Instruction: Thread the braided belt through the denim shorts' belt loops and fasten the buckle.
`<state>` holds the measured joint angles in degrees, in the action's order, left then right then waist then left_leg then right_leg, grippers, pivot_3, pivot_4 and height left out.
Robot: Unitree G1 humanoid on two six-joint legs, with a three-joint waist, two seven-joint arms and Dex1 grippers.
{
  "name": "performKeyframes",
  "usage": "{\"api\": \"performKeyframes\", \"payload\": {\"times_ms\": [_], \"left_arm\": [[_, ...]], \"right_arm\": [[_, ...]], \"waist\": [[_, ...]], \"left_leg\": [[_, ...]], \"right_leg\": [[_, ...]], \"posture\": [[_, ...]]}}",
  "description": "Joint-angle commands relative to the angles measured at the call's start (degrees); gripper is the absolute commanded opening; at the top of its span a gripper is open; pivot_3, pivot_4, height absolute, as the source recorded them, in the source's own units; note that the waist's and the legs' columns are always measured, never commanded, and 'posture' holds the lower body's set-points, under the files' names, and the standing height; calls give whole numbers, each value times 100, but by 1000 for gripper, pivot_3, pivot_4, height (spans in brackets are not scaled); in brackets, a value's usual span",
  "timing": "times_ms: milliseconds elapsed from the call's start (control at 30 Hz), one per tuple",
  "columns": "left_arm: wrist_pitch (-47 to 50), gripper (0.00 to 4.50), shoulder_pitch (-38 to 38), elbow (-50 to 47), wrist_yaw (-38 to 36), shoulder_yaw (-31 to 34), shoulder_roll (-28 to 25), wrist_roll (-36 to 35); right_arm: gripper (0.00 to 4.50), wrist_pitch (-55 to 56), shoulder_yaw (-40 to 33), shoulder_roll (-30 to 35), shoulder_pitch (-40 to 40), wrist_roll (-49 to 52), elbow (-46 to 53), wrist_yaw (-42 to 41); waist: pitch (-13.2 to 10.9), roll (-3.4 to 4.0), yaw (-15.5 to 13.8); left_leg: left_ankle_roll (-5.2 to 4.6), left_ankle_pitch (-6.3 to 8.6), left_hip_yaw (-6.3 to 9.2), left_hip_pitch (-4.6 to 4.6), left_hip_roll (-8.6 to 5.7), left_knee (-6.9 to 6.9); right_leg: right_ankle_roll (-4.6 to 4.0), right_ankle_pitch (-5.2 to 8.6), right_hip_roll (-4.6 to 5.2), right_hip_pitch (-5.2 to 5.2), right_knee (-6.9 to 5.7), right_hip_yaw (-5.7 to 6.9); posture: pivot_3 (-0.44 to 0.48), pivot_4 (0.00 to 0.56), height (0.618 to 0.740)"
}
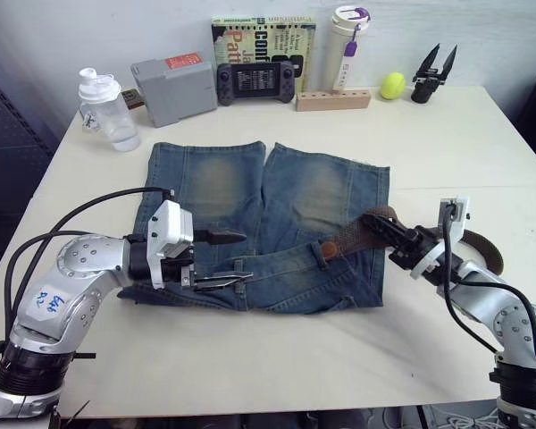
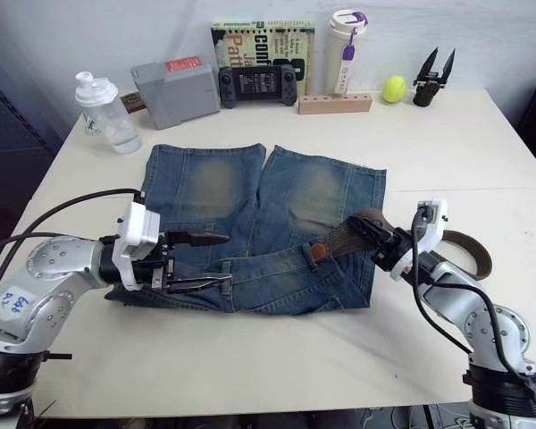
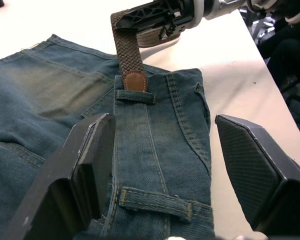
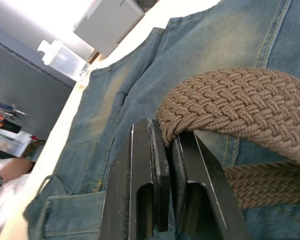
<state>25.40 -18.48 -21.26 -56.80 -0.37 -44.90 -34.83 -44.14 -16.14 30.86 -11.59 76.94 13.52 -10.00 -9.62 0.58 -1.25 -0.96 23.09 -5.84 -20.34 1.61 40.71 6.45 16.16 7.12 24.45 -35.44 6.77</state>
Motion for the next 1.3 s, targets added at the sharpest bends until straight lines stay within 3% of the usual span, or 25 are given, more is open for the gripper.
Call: {"api": "performKeyframes", "payload": {"times_ms": [33,333,567,867,1200,1300], "left_arm": [[-265,3505,-193,103,-192,-146,67,275],[-760,3505,-711,633,-333,-465,370,930],[-1166,3505,-1010,933,-366,-713,661,1374],[-3096,3505,-1294,1748,-387,-1435,1154,2684],[-3467,3505,-1389,1861,-1107,-1566,1036,2673],[-3887,3505,-1469,2123,-1174,-1738,984,3044]], "right_arm": [[0,217,-22,-131,-17,-343,315,-120],[0,364,340,-532,311,-1244,893,-86],[0,234,562,-946,692,-1384,1123,-54],[0,-1180,497,-1221,398,-292,-35,951],[0,-1516,405,-1421,137,-165,-590,1322],[0,-1502,391,-1516,81,-211,-631,1408]], "waist": [[0,0,-6],[0,0,-6],[0,0,4],[15,-24,8],[55,-82,71],[70,-92,125]], "left_leg": [[0,0,0,0,0,0],[1,0,0,0,1,2],[1,0,0,0,1,2],[2,0,-1,4,5,11],[3,1,3,7,18,15],[5,2,6,8,19,15]], "right_leg": [[0,0,0,0,0,0],[0,0,-2,0,-1,1],[0,0,-5,0,-1,0],[0,0,-12,-6,-5,-1],[-1,1,-21,-11,-6,-2],[-2,1,-22,-13,-5,-1]], "posture": [[0,150,731],[0,150,731],[0,150,731],[0,150,731],[0,150,731],[0,150,731]]}}
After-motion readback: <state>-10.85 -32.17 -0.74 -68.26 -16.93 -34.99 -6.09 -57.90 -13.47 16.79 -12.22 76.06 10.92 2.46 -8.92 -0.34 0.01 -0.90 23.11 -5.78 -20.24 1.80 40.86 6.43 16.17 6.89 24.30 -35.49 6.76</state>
